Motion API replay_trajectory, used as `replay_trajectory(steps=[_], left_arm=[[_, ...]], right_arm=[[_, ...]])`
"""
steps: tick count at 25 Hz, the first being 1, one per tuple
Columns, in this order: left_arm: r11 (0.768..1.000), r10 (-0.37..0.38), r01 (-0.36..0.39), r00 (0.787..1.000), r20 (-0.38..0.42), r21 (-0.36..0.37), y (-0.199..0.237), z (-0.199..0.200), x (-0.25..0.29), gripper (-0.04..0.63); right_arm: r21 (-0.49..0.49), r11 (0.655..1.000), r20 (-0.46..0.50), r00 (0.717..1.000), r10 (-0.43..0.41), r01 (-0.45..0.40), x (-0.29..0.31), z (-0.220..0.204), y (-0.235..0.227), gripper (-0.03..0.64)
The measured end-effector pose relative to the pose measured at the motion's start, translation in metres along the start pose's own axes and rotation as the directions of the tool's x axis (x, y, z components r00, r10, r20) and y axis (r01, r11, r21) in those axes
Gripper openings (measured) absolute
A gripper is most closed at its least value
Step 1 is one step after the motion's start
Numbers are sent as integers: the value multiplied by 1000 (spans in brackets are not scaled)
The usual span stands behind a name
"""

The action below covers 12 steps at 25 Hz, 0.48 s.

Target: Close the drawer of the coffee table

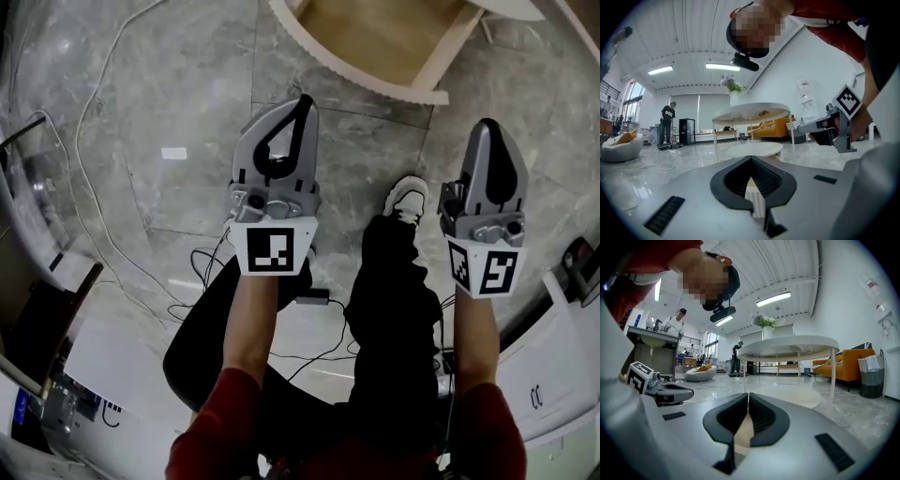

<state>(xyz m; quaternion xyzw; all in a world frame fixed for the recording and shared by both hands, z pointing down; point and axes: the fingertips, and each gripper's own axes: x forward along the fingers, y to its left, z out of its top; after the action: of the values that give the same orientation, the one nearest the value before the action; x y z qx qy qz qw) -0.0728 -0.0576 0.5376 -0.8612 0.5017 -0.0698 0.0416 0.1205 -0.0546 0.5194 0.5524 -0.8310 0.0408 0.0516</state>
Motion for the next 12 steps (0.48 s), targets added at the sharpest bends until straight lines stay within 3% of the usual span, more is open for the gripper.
replay_trajectory(steps=[4,8,12], left_arm=[[1000,23,-24,999,48,13,-7,-66,8,8],[999,36,-35,998,54,-4,-21,-124,14,8],[997,59,-54,995,75,-59,-29,-143,12,8]], right_arm=[[-28,999,75,997,-26,28,9,-45,-10,23],[-132,991,114,993,-10,25,10,-83,-12,23],[-85,996,141,990,-18,30,8,-100,-17,23]])
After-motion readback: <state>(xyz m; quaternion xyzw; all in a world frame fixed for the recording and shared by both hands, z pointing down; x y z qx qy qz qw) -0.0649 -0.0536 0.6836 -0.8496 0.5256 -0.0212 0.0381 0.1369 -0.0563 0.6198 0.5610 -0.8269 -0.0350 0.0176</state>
